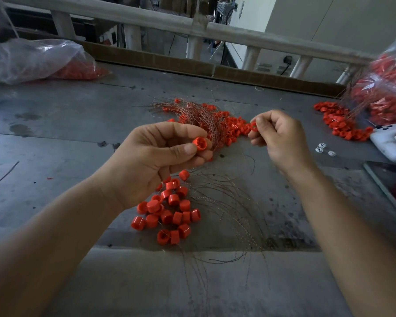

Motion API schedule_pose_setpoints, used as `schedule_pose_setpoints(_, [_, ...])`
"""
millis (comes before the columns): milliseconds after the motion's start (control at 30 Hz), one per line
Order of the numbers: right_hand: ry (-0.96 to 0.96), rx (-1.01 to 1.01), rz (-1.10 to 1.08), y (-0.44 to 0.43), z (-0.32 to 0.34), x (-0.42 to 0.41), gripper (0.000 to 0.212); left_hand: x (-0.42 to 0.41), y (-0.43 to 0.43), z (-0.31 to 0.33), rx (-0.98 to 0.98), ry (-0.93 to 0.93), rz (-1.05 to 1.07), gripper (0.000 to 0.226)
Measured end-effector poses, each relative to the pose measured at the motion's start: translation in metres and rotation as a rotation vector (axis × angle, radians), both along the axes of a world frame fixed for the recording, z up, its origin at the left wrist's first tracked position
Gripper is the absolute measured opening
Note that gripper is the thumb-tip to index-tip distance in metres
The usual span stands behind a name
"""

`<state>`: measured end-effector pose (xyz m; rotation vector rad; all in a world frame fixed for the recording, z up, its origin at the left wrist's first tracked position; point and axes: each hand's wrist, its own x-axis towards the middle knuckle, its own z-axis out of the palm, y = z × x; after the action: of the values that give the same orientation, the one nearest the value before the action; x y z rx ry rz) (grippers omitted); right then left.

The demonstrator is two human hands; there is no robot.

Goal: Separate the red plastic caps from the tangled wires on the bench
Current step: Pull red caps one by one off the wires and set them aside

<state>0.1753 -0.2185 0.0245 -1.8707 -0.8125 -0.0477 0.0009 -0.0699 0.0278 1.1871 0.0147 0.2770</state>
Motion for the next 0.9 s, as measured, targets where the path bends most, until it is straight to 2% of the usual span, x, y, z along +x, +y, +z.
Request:
schedule_pose_setpoints(133, [0.109, 0.108, 0.163, 0.005, 0.008, -0.022, 0.026, 0.0, 0.001, 0.0, 0.01, 0.021, 0.021, 0.024])
schedule_pose_setpoints(333, [0.128, 0.078, 0.31, 0.01, 0.008, -0.041, 0.028, 0.002, 0.002, -0.001, 0.023, 0.048, 0.045, 0.023])
schedule_pose_setpoints(600, [0.18, 0.106, 0.437, 0.007, 0.012, -0.047, 0.033, 0.002, 0.001, -0.002, 0.052, 0.061, 0.061, 0.023])
schedule_pose_setpoints(700, [0.226, 0.114, 0.471, 0.007, 0.013, -0.049, 0.027, 0.002, 0.001, -0.002, 0.056, 0.062, 0.066, 0.022])
schedule_pose_setpoints(900, [0.143, 0.028, 0.456, 0.01, 0.011, -0.053, 0.023, 0.002, 0.002, -0.002, 0.127, 0.065, 0.091, 0.022])
